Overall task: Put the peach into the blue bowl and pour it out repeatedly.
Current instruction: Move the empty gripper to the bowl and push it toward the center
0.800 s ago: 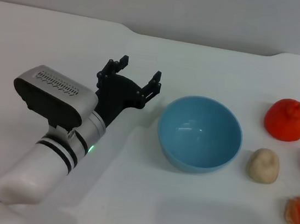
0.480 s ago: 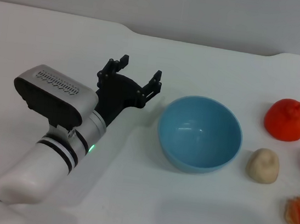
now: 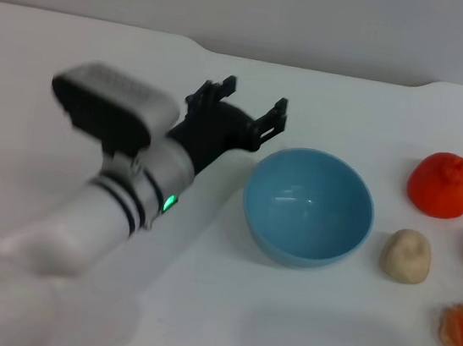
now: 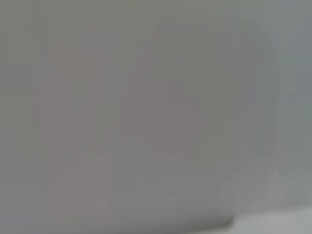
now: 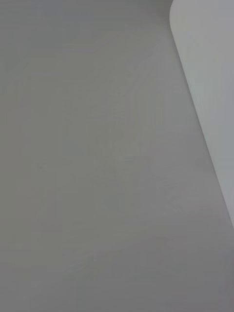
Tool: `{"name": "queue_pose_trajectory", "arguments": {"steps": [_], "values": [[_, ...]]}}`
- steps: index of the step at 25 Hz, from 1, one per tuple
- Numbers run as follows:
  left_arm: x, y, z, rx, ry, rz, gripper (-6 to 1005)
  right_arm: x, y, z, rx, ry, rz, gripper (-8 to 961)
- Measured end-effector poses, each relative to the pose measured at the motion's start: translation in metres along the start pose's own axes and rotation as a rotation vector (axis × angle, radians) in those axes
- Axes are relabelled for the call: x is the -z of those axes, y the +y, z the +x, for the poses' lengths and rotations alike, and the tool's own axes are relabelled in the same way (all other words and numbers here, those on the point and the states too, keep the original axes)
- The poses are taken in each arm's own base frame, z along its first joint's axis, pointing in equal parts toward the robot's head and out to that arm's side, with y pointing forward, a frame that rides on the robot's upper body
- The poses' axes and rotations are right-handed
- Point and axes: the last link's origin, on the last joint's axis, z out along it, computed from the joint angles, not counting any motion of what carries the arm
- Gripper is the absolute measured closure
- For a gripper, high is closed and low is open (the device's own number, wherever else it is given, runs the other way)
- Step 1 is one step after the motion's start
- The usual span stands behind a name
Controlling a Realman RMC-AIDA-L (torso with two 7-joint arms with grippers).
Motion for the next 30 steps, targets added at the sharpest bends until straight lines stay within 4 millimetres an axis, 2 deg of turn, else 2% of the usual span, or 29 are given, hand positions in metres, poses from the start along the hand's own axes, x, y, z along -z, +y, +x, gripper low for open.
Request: {"name": "queue_pose_trajectory", "arguments": {"steps": [8,14,20,26,30], "values": [[-0.019,-0.019,0.032,0.074,-0.387,-0.077,198,-0.004,0.004,-0.002,0.004,-0.004,-0.017,260],[-0.018,-0.025,0.041,0.070,-0.519,-0.159,198,-0.004,0.004,-0.002,0.004,-0.002,-0.016,260],[-0.020,-0.027,0.038,0.086,-0.595,-0.185,198,-0.004,0.003,-0.002,0.005,-0.001,-0.015,260],[-0.024,-0.017,0.013,0.067,-0.674,-0.196,197,-0.004,0.003,-0.001,0.005,0.005,-0.012,261],[-0.026,-0.010,0.007,0.067,-0.674,-0.207,236,-0.003,0.002,0.001,0.005,0.016,-0.008,261]]}}
